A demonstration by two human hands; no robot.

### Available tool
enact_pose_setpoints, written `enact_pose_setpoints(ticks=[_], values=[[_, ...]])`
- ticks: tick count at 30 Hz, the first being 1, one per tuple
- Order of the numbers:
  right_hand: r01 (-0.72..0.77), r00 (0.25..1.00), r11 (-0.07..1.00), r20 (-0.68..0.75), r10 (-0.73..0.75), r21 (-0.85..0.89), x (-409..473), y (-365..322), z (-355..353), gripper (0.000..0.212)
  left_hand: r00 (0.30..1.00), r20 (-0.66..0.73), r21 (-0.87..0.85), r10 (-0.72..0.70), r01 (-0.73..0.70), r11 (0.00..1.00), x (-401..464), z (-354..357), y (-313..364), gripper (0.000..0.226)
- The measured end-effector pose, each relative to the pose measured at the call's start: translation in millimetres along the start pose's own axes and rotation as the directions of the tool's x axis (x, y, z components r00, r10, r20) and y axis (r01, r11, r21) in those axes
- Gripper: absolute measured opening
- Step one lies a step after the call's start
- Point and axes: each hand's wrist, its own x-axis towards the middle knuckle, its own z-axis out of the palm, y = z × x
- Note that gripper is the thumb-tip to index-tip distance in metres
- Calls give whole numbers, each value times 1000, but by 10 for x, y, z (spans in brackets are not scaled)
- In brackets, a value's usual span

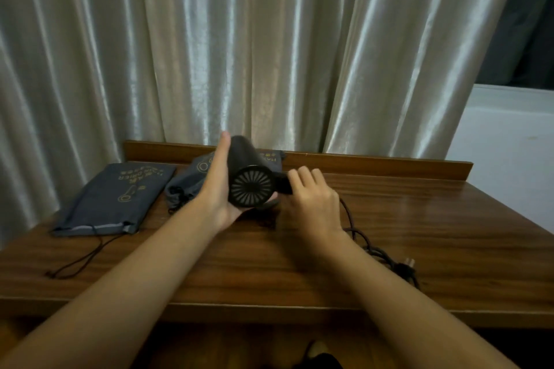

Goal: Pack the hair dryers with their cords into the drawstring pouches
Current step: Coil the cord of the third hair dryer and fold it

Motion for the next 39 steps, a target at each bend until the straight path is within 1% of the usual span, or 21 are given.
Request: enact_pose_setpoints(ticks=[2,3,5,7,10,12,14,15,17,18,19,20,22,23,26,27,29,32,33,36,39], values=[[61,998,998,5,-61,-19,-22,-148,93,27,995,-76,20,-65,67,998,-59,-152,82,65],[87,995,996,42,-87,-20,-25,-215,123,28,991,-109,24,-77,80,996,-68,-252,79,53],[121,976,992,186,-112,-39,-46,-299,165,38,984,-156,13,-83,87,996,-64,-459,30,39],[102,929,991,364,-63,-90,-103,-302,170,59,979,-186,2,-81,83,997,-99,-644,-9,39],[7,798,984,595,102,-178,-251,-134,25,79,973,-217,0,-73,75,997,-163,-867,9,44],[-83,671,955,692,266,-286,-377,90,-116,92,971,-228,18,-67,73,997,-205,-975,50,48],[-179,519,902,741,427,-394,-494,320,-248,106,968,-238,51,-85,99,994,-251,-1056,81,51],[-222,462,877,746,479,-426,-541,418,-301,110,965,-243,74,-95,116,991,-273,-1091,85,52],[-257,396,860,764,510,-441,-621,557,-355,111,961,-253,109,-113,144,984,-307,-1144,80,48],[-251,394,866,771,499,-432,-656,590,-357,108,959,-257,117,-120,154,981,-318,-1156,83,43],[-239,421,876,768,482,-419,-695,607,-353,103,957,-264,135,-121,161,978,-332,-1161,90,40],[-227,474,888,751,460,-400,-735,616,-340,98,953,-279,180,-119,173,968,-345,-1158,106,37],[-209,587,918,708,393,-337,-815,635,-303,92,932,-347,353,-101,230,907,-356,-1148,154,36],[-211,607,937,714,348,-277,-849,655,-289,94,919,-386,443,-80,260,858,-358,-1153,180,38],[-366,558,930,792,247,-32,-893,798,-324,114,884,-465,640,58,290,711,-354,-1134,245,40],[-410,565,912,787,247,8,-911,863,-350,119,873,-472,699,124,284,656,-341,-1135,253,38],[-437,593,900,752,289,-1,-972,971,-379,122,858,-447,796,255,251,551,-306,-1130,251,37],[-489,524,867,764,377,-92,-1048,995,-382,124,849,-384,863,362,191,468,-245,-1127,235,38],[-508,517,855,758,398,-103,-1065,971,-370,124,852,-361,886,378,187,425,-224,-1129,229,41],[-542,573,840,713,404,-40,-1076,843,-312,121,862,-319,938,394,229,260,-168,-1141,195,54],[-527,641,849,670,375,30,-1064,672,-226,112,867,-312,949,388,268,165,-97,-1174,160,60]])
